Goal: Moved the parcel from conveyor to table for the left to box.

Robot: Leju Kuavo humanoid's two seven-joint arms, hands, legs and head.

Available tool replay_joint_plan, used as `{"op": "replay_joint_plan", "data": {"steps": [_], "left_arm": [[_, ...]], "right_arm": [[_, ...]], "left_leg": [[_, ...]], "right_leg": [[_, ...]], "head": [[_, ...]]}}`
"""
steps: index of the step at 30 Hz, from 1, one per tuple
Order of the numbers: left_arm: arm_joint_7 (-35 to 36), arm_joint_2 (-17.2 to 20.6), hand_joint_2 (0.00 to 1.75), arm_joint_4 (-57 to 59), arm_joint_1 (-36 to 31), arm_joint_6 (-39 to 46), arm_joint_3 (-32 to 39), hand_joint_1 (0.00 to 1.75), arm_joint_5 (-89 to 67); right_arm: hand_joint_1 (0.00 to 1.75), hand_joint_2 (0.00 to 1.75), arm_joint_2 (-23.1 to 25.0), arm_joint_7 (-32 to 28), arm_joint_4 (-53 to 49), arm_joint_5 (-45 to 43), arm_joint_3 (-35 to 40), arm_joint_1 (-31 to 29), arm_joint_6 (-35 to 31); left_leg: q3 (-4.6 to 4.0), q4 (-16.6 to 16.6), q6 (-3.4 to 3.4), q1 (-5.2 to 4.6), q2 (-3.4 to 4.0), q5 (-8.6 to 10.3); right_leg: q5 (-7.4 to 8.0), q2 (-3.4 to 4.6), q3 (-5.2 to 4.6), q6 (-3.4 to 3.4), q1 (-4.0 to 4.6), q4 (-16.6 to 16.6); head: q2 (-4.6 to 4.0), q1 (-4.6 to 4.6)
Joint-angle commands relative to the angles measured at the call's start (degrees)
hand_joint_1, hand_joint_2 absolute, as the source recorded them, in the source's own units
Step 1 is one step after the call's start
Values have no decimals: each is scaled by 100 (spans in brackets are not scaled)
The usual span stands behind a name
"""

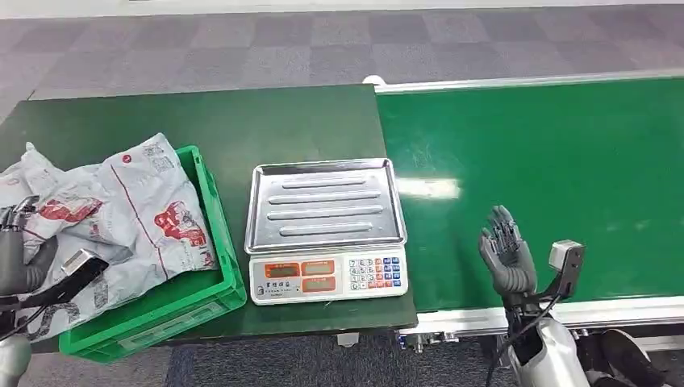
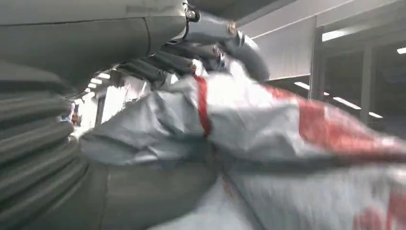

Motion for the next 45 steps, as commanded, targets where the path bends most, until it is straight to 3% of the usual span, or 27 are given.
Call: {"op": "replay_joint_plan", "data": {"steps": [1,7,10,14,16,20,22,23,25,26,28,30,31,36,40,41,45], "left_arm": [[-324,-423,175,-44,-130,-183,10,0,638],[-664,-357,175,-77,-109,-397,-56,0,1440],[-994,-491,175,-260,-92,-931,-163,0,2375],[-1661,-754,175,-638,-131,-2626,-698,0,4498],[-1703,-824,175,-600,-254,-2993,-965,0,4852],[-1854,-1093,175,349,-1387,-3954,-2153,0,5647],[-1850,-1317,175,1044,-2084,-3829,-2638,0,5699],[-1868,-1498,175,1513,-2481,-3903,-2871,0,5870],[-1901,-1965,175,2457,-3226,-3724,-3235,0,6142],[-1910,-2336,175,2919,-3535,-3721,-3274,0,6436],[-2029,-2591,175,3347,-3803,-3417,-3521,0,6499],[-2195,-2961,175,3570,-3915,-3003,-3548,0,6544],[-2199,-3021,175,3580,-3926,-2938,-3594,0,6518],[-2284,-3365,175,3638,-3890,-2147,-3525,0,6670],[-2564,-3452,175,3646,-3883,-2204,-3681,0,6881],[-2720,-3475,175,3602,-3874,-1804,-3735,0,6699],[-2298,-3623,175,3508,-3810,-2029,-3973,0,7360]], "right_arm": [[0,175,161,86,-52,35,-249,-81,-45],[0,175,100,36,240,7,-184,-251,20],[0,175,99,11,380,55,-117,-401,-22],[0,175,78,13,786,218,92,-868,-14],[0,175,76,19,937,296,187,-1039,-19],[0,175,81,-43,1231,572,548,-1454,-90],[0,175,106,-51,1158,675,670,-1504,-214],[0,0,153,-54,1110,715,711,-1545,-292],[0,0,221,-26,1071,856,900,-1673,-405],[0,0,213,-50,1144,1017,1077,-1816,-503],[0,0,244,-144,1403,1074,1256,-2065,-642],[0,0,310,-295,1688,1256,1551,-2408,-809],[0,175,342,-288,1715,1262,1578,-2459,-835],[0,175,573,-437,1838,1235,1845,-2458,-1112],[0,175,697,-579,1924,1231,2092,-2442,-1393],[0,175,714,-614,1895,1104,2045,-2376,-1456],[0,175,703,-706,1559,624,2150,-2064,-1785]], "left_leg": [[20,-10,6,-2,-16,0],[25,-9,6,-2,-13,0],[26,-8,6,-1,-10,-1],[19,-6,6,-3,-9,2],[33,-12,12,-4,-20,4],[23,-5,12,-6,-47,15],[12,3,12,-6,-46,18],[23,-6,18,-4,-80,28],[12,-6,22,-9,-117,45],[8,6,20,-15,-80,34],[-8,9,33,-17,-117,58],[-8,10,42,-11,-125,61],[-13,17,33,-15,-93,54],[-9,26,36,-15,-81,50],[-10,28,33,-14,-66,46],[-16,29,33,-15,-69,48],[-11,24,36,-11,-81,47]], "right_leg": [[-2,4,20,0,-3,-8],[-2,5,22,0,-3,-6],[0,9,23,1,-3,-7],[3,5,17,2,-4,-5],[3,8,33,4,-7,-14],[8,-20,32,4,-9,-11],[10,-30,20,7,-8,-6],[13,-43,41,7,-8,-18],[16,-85,45,9,-12,-13],[16,-63,24,15,-17,-2],[24,-102,27,21,-18,-3],[39,-89,34,24,-13,-14],[45,-73,22,20,-17,-2],[52,-56,25,28,-16,-5],[51,-42,17,27,-15,-2],[51,-47,12,28,-16,-1],[47,-51,19,27,-12,-9]], "head": [[0,0],[0,0],[0,0],[0,0],[0,0],[0,-2],[0,0],[0,0],[0,-2],[0,-2],[0,0],[0,0],[0,-2],[0,2],[0,0],[0,-2],[0,0]]}}
